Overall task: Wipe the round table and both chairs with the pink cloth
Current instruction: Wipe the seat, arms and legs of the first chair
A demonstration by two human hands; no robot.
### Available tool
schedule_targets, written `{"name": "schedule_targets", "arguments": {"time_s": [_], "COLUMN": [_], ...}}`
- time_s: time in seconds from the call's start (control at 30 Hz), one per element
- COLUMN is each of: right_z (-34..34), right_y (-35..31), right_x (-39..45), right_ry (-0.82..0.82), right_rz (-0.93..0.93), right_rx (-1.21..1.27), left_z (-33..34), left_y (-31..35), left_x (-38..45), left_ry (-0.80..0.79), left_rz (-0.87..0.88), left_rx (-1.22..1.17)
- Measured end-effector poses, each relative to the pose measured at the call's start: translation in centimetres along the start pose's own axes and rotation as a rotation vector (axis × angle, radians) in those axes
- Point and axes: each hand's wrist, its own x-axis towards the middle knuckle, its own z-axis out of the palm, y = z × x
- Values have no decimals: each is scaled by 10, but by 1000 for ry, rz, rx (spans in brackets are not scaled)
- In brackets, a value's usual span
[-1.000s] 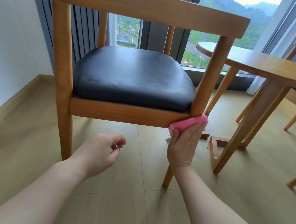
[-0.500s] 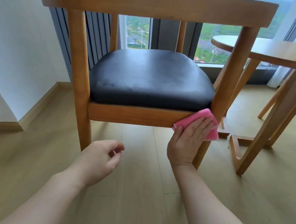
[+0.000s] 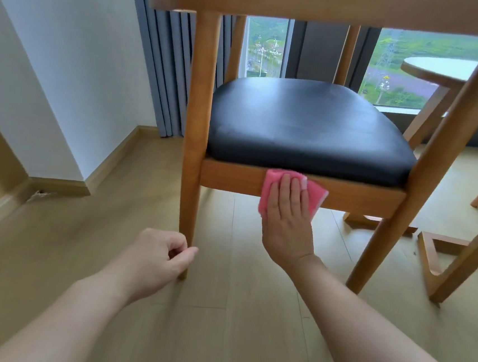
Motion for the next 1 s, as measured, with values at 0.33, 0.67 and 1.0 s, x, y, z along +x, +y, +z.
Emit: {"name": "schedule_targets", "arguments": {"time_s": [0.33, 0.67, 1.0], "right_z": [7, -3, -44], "right_y": [-49, -51, 28], "right_x": [38, 62, 56], "right_ry": [-105, -248, -340], "right_rz": [-221, -512, -742], "right_rx": [-107, -336, -410], "left_z": [-27, -33, -5], "left_y": [-46, -48, 2], "left_x": [-14, 2, 28], "left_ry": [-6, 27, -14], "left_rz": [-57, -29, 107], "left_rx": [-70, -121, -59]}}
